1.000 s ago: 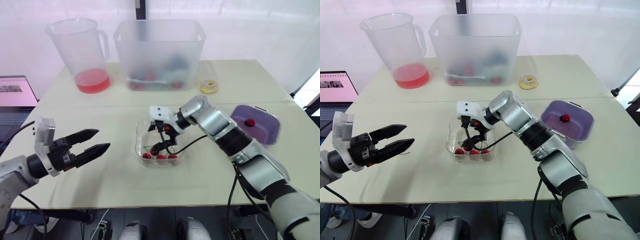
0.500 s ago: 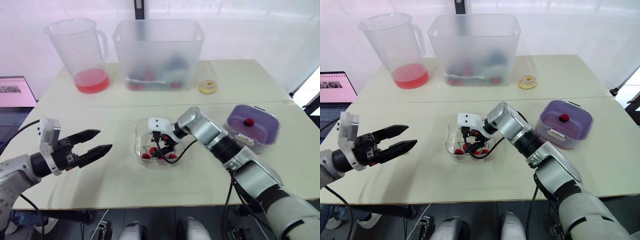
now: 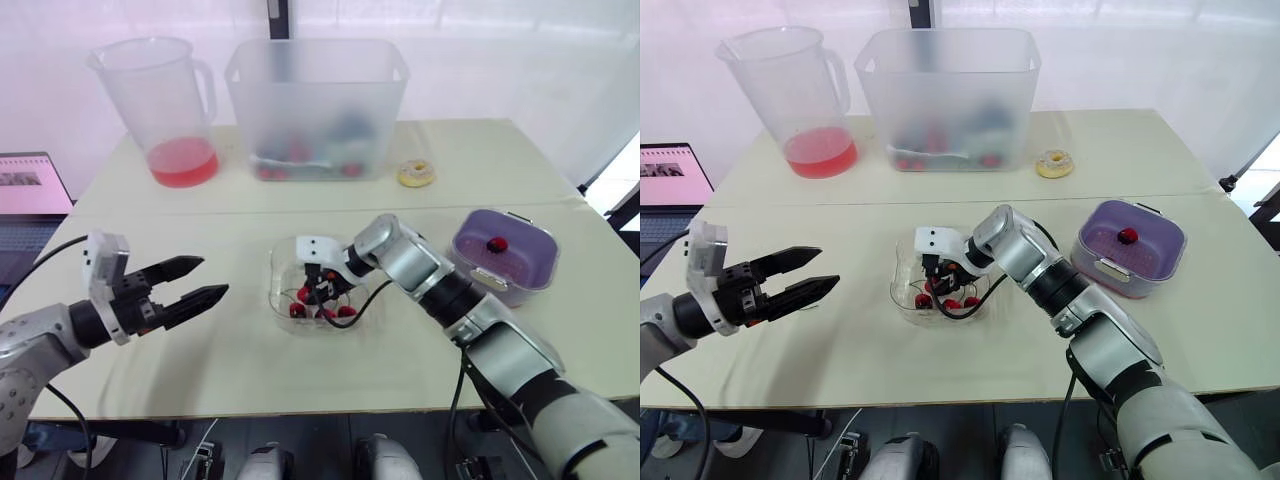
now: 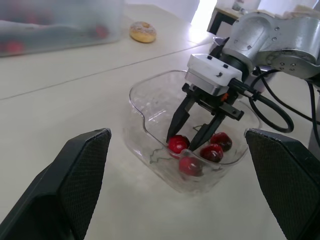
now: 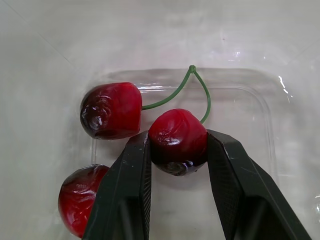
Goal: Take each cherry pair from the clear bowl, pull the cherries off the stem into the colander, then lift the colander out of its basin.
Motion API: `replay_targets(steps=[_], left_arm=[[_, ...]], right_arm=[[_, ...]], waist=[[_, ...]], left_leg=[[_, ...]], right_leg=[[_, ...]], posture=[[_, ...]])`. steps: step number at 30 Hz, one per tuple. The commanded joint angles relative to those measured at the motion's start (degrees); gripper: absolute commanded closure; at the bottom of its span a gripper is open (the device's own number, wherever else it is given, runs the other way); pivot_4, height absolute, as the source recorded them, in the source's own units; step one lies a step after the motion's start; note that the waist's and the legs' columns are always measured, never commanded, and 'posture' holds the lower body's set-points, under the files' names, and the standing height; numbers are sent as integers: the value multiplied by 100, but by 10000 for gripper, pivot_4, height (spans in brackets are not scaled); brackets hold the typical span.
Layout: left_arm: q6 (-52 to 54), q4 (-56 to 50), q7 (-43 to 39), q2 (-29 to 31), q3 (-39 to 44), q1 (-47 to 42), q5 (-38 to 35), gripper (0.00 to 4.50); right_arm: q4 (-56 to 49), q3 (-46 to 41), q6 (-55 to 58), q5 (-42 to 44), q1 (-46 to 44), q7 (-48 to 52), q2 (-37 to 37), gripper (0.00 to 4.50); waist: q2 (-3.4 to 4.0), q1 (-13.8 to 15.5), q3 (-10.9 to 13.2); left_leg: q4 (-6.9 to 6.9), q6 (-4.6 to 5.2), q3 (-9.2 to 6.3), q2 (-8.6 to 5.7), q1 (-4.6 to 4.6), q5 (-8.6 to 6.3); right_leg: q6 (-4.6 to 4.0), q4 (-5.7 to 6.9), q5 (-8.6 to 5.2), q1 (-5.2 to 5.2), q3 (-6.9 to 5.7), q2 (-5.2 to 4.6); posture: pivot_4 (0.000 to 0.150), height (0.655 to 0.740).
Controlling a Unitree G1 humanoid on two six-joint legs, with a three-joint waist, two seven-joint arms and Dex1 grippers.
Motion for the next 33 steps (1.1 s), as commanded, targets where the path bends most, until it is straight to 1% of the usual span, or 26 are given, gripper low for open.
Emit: replay_targets(steps=[1,6,9,11,13,15,19,20,22,24,28,33], left_arm=[[90,109,125,0,-6,-167,-151,0],[159,315,280,-108,-48,-481,-284,0],[272,451,407,-181,-97,-748,-456,0],[433,567,557,-258,-75,-1000,-755,0],[633,757,790,-366,4,-1408,-1301,0],[743,935,974,-446,39,-1778,-1671,0],[819,1312,1303,-568,12,-2476,-2162,0],[833,1404,1343,-595,-22,-2654,-2251,0],[867,1597,1381,-644,-145,-3028,-2302,0],[882,1759,1350,-679,-255,-3318,-2275,0],[695,2003,1178,-731,-525,-3771,-1868,0],[662,2343,1167,-911,-896,-4374,-1450,0]], right_arm=[[-484,-395,117,153,-216,136,-172,28796],[-1098,-639,291,331,-176,315,-528,28796],[-1595,-1011,298,558,-146,310,-728,28796],[-1817,-1303,-214,686,-90,284,-874,28796],[-2081,-1651,-821,780,32,226,-1087,28796],[-2181,-1948,-1359,741,91,-62,-1204,28796],[-2160,-2417,-2080,639,98,-674,-1308,28796],[-2110,-2515,-2442,528,118,-881,-1355,28796],[-1963,-2720,-3175,220,165,-1455,-1458,28796],[-1881,-2825,-3587,41,239,-1759,-1586,28796],[-1883,-3051,-4430,-263,368,-2434,-1730,28796],[-2171,-3197,-4926,-476,611,-2974,-1773,28796]], waist=[[0,7,0],[-1,18,0],[0,13,0],[-1,19,-1],[-2,46,-1],[-7,48,-1],[-7,23,-1],[-7,17,-1],[-7,18,-1],[-8,19,-1],[-8,21,-1],[-9,25,0]], left_leg=[[0,0,0,0,0,0],[0,0,-1,-1,0,0],[-1,0,0,0,-1,0],[-1,0,0,0,-1,0],[0,0,0,-2,0,0],[2,0,-3,-3,-1,0],[2,0,-1,-3,2,0],[1,0,0,-2,3,0],[1,0,2,-1,3,1],[1,0,5,-2,4,1],[3,0,6,-3,4,1],[4,0,7,-2,5,1]], right_leg=[[0,0,0,0,0,0],[0,-1,0,1,-1,0],[0,0,0,-1,-1,1],[0,0,0,-1,-1,0],[0,-1,0,1,-1,-1],[1,-2,0,5,-3,-1],[1,0,0,6,-2,-1],[1,0,0,6,-2,0],[1,1,0,5,-2,1],[1,0,0,6,-2,0],[1,-1,0,9,-3,0],[1,-1,0,11,-3,1]], posture=[[1500,6886],[1500,6886],[1500,6886],[1500,6886],[1500,6886],[1500,6886],[1500,6886],[1500,6886],[1500,6886],[1500,6886],[1500,6886],[1500,6886]])
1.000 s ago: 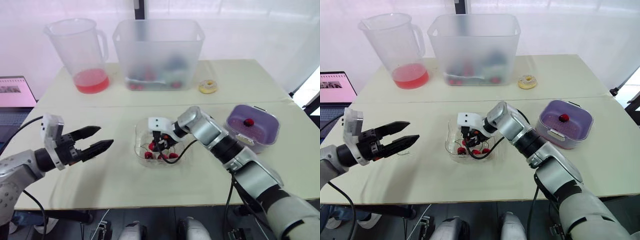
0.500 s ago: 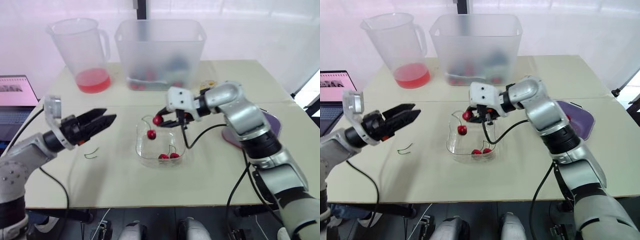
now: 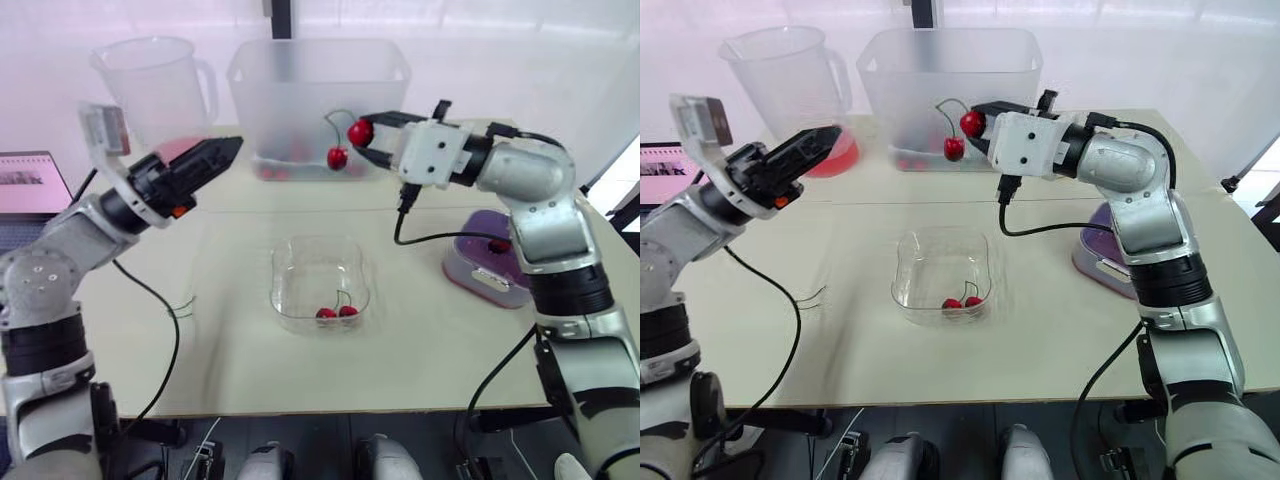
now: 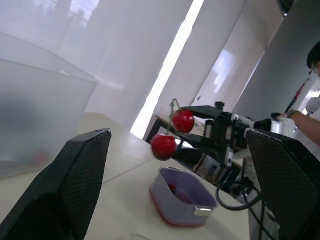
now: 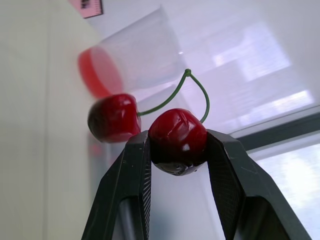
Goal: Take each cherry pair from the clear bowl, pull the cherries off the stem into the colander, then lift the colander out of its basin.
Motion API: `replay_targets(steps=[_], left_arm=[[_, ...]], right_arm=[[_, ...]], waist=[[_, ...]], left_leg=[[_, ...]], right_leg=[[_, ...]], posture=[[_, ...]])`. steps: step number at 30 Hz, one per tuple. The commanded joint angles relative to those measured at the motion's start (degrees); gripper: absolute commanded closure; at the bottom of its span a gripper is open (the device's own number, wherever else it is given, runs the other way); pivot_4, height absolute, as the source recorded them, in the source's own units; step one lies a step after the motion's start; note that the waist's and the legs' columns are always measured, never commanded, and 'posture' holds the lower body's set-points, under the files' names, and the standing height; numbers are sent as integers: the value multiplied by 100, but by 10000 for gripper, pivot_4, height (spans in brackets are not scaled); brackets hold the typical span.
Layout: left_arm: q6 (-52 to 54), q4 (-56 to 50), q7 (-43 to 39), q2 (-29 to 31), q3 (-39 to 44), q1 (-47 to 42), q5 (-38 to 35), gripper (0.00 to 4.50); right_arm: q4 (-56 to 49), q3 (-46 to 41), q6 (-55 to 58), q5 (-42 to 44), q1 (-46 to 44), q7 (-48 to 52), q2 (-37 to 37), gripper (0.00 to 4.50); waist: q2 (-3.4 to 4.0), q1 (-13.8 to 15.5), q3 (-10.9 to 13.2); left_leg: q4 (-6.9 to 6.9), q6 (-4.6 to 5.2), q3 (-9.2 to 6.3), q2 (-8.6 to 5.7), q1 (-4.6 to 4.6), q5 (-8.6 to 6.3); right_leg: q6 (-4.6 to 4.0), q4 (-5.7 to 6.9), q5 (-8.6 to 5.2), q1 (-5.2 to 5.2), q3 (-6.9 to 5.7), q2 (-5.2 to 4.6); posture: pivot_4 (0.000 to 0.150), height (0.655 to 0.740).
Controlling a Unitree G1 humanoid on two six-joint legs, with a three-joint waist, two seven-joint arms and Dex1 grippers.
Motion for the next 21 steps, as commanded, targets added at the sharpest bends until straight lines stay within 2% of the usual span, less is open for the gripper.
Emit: replay_targets(steps=[1,5,10,13,16,18,21], left_arm=[[-33,65,-59,-60,-206,-426,243,0],[92,206,203,-343,-386,-896,310,0],[-9,331,1022,-1177,-415,-1418,296,0],[-48,118,1198,-1562,-544,-1460,393,0],[-90,-23,1246,-1732,-633,-1337,508,8178],[-79,-88,1294,-1792,-681,-1274,588,17173],[-139,-115,1409,-1914,-626,-1249,606,17173]], right_arm=[[-452,-240,-260,-39,83,-345,-42,28796],[-852,-143,-120,-23,317,-430,73,28796],[-1199,-38,176,10,517,-522,315,28796],[-1267,-11,305,-8,520,-535,399,28796],[-1303,4,395,9,521,-538,459,29277],[-1310,10,434,26,522,-543,485,29277],[-1286,4,450,34,516,-549,495,29277]], waist=[[0,-1,0],[0,6,0],[0,14,0],[0,11,0],[0,-2,0],[0,-7,0],[0,2,0]], left_leg=[[0,0,0,0,0,0],[0,0,-1,1,0,0],[7,1,-4,-1,0,0],[7,1,-5,-1,0,0],[5,1,-5,0,0,0],[2,1,-4,1,3,0],[1,1,-4,2,5,0]], right_leg=[[0,-1,0,0,0,1],[0,0,0,0,0,1],[0,0,0,7,-1,-1],[1,0,0,7,-1,0],[1,0,0,6,-2,1],[1,0,0,6,-1,2],[1,0,0,6,-1,2]], posture=[[1500,6886],[1500,6886],[1500,6886],[1500,6886],[1500,6886],[1500,6886],[1500,6886]])
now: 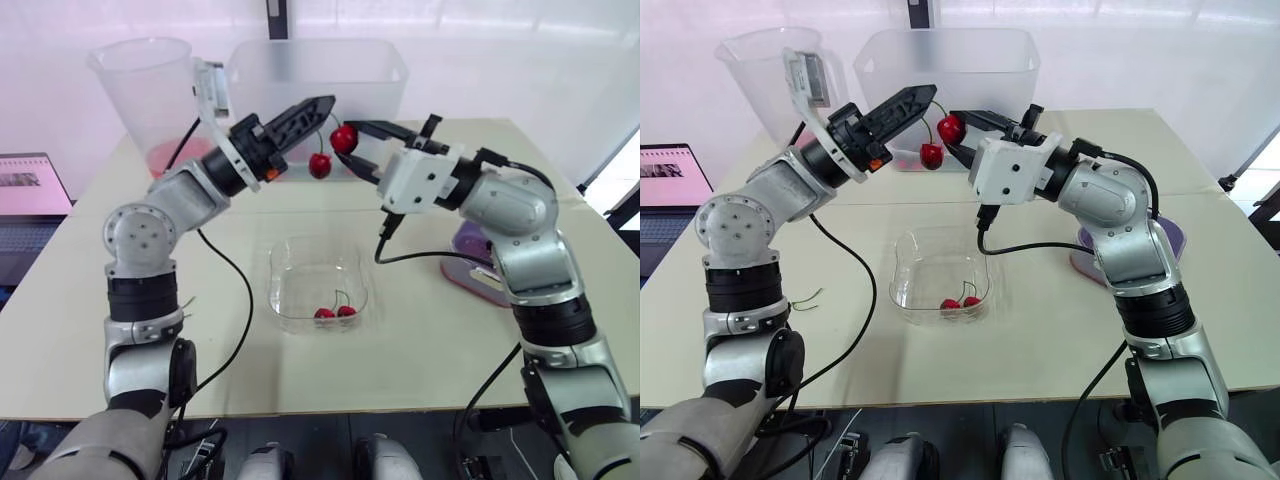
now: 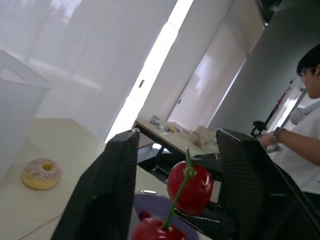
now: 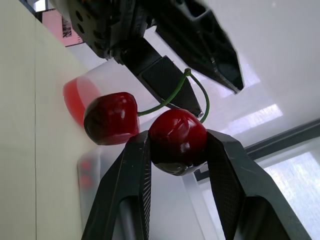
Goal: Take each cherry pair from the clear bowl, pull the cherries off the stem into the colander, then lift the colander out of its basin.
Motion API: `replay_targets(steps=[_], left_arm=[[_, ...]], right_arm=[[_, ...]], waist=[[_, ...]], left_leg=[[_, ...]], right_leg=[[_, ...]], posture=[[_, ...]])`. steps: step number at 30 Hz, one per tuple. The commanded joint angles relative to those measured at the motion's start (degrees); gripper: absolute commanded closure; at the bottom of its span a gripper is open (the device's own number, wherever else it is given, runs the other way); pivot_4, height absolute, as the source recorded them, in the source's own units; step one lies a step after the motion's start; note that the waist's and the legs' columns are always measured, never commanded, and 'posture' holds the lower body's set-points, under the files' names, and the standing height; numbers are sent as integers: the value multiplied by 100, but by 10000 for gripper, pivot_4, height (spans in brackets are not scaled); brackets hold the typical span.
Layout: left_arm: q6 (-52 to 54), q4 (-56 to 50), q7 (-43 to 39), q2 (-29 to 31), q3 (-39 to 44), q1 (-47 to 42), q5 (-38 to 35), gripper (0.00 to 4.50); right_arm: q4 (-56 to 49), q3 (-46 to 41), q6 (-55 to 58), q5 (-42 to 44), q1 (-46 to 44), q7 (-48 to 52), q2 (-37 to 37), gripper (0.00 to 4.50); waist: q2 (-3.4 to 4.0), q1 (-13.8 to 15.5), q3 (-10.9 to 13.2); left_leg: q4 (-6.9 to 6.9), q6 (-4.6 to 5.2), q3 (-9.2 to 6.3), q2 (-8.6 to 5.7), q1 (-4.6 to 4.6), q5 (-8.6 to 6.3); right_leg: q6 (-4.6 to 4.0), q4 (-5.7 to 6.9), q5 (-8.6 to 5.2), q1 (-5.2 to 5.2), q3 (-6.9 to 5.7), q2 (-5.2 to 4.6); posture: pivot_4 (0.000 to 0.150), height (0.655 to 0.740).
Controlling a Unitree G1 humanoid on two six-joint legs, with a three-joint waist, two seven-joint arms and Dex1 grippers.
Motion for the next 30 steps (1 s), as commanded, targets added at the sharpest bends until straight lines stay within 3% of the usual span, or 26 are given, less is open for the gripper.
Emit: replay_targets(steps=[1,5,8,11,12,20,23,27,30], left_arm=[[-143,-212,105,-102,112,-36,-5,17173],[-87,-214,29,-97,48,9,64,17173],[-69,-197,20,-113,128,4,-30,26323],[-57,-203,18,-137,192,7,-133,41877],[-49,-218,21,-142,208,14,-166,44497],[-46,-215,64,-113,281,57,-242,44497],[-32,-209,41,-53,296,80,-251,45000],[17,-194,-144,169,222,111,-133,45000],[40,-200,-460,448,121,190,23,45000]], right_arm=[[-173,-89,15,71,-83,-102,25,29277],[-129,-64,45,84,-96,-93,72,29277],[-124,-50,73,98,-104,-76,89,29277],[-147,-5,105,113,-60,-39,113,29277],[-160,13,117,110,-37,-25,116,29277],[-169,15,267,386,29,90,145,29277],[-174,-14,382,561,16,191,90,20340],[-104,-190,683,975,39,472,-89,531],[-36,-854,1921,2258,-12,736,-127,531]], waist=[[0,13,0],[0,20,0],[0,9,0],[0,9,0],[0,10,0],[0,11,0],[0,11,0],[0,9,0],[0,16,0]], left_leg=[[1,0,1,-1,0,0],[4,0,-1,-3,-1,0],[4,0,-1,-3,-1,0],[3,0,-1,-2,-1,0],[4,0,-1,-2,-1,0],[4,0,-2,-2,-1,0],[4,0,-1,-3,-1,0],[4,0,-2,-3,-1,0],[4,0,-2,-2,-1,0]], right_leg=[[0,0,0,0,0,-1],[0,-1,0,3,0,-2],[0,-1,0,3,0,-1],[0,-1,0,3,0,-1],[0,-1,0,3,0,-1],[0,-1,0,3,0,-2],[0,-1,0,3,0,-2],[0,-1,0,3,0,-1],[0,-1,0,3,-1,-1]], posture=[[1500,6886],[1500,6886],[1500,6886],[1500,6886],[1500,6886],[1500,6886],[1500,6886],[1500,6886],[1500,6886]])
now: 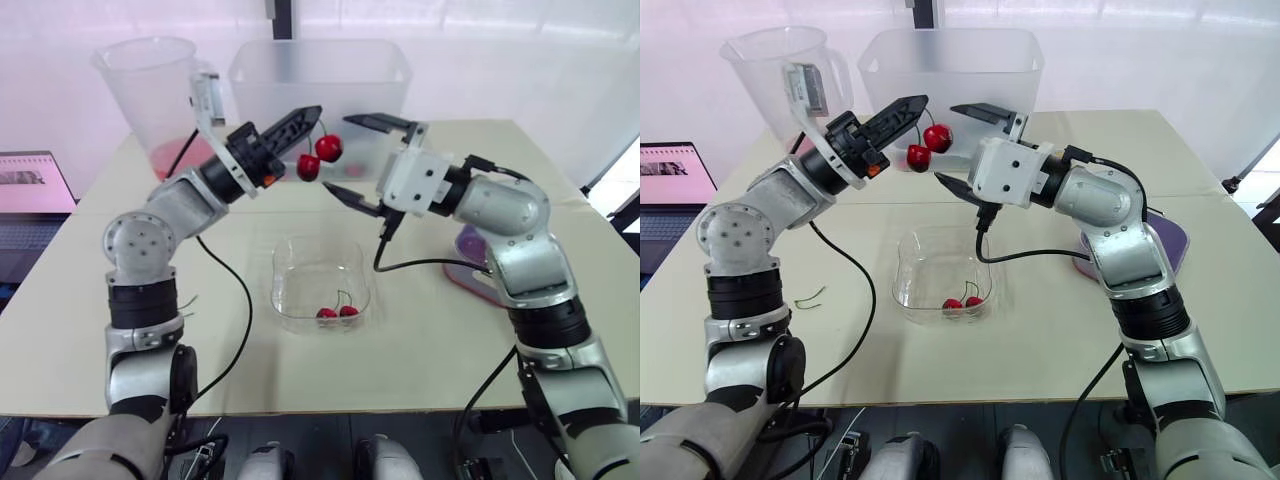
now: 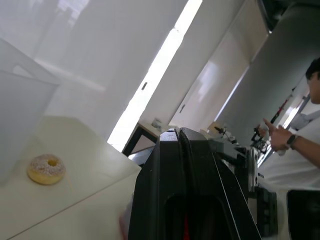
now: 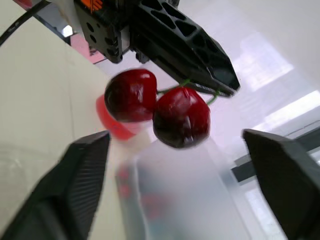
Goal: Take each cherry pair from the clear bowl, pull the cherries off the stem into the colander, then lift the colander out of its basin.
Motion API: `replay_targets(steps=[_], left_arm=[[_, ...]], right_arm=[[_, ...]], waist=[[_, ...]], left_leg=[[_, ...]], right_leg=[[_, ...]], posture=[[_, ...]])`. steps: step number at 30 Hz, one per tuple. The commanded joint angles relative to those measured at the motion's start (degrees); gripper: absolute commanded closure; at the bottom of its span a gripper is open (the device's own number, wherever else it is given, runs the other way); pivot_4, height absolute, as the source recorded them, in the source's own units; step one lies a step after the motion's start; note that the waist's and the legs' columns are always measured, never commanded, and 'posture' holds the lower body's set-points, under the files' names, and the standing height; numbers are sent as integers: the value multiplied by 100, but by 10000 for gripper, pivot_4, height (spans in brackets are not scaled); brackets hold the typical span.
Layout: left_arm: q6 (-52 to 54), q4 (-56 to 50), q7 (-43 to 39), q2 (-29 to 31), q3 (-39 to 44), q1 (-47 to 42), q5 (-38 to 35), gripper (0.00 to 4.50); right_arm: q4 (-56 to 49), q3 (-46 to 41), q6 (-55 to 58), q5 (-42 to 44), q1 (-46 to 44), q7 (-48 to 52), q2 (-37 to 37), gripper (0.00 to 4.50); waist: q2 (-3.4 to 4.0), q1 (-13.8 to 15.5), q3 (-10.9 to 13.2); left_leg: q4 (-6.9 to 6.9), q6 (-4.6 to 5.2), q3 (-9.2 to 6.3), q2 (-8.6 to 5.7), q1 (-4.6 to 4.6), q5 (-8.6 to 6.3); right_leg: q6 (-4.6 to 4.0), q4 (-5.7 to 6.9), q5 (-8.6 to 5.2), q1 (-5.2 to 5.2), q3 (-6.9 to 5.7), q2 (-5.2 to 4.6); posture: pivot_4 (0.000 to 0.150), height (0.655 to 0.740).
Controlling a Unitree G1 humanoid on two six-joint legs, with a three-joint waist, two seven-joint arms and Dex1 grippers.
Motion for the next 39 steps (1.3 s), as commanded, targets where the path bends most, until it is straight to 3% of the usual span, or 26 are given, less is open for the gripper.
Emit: replay_targets(steps=[1,5,8,11,19,24,27,30,39], left_arm=[[28,-221,-420,306,-44,27,152,45000],[145,-351,-932,594,-146,140,156,45000],[272,-510,-1299,770,-215,254,94,45000],[435,-720,-1561,868,-288,375,-23,45000],[688,-1086,-1549,815,-306,504,-291,45000],[688,-1151,-1432,804,-275,545,-332,45000],[680,-1167,-1363,793,-265,539,-350,45000],[670,-1185,-1312,786,-263,541,-356,45000],[639,-1267,-1074,718,-227,592,-464,45000]], right_arm=[[-54,-979,1800,1770,-192,304,-129,531],[273,-1947,5564,4797,-827,470,-500,531],[413,-1846,6895,5656,-1061,915,-991,531],[836,-1732,7303,5701,-1372,430,-709,531],[499,-834,6971,5292,-1354,644,-389,531],[505,-769,6945,5362,-1421,630,-120,531],[529,-769,6966,5363,-1441,607,-34,8899],[522,-771,7034,5407,-1452,629,-4,22902],[510,-771,7122,5441,-1430,622,79,22902]], waist=[[0,7,0],[3,6,2],[4,4,2],[3,-31,2],[4,19,2],[4,4,2],[4,3,2],[3,6,2],[3,2,2]], left_leg=[[0,0,0,0,0,0],[3,1,-5,0,-1,0],[-5,1,-9,2,-2,0],[-6,3,-3,4,2,-1],[-6,3,-1,-2,-4,-1],[-1,3,-2,-4,-4,-1],[-2,3,-2,-3,-4,-1],[-2,3,-3,-3,-4,-1],[-2,3,-3,-3,-4,-1]], right_leg=[[0,0,0,0,0,0],[-1,0,0,4,-4,-2],[-1,-6,0,3,-6,-3],[-1,-4,0,4,-2,-1],[-1,-2,0,-2,4,-3],[-1,-1,1,-1,3,-4],[-1,-1,0,-2,2,-3],[-1,-2,0,-2,2,-2],[-1,-2,1,-2,2,-3]], posture=[[1500,6886],[1500,6886],[1500,6886],[1500,6886],[1500,6886],[1500,6886],[1500,6886],[1500,6886],[1500,6886]])
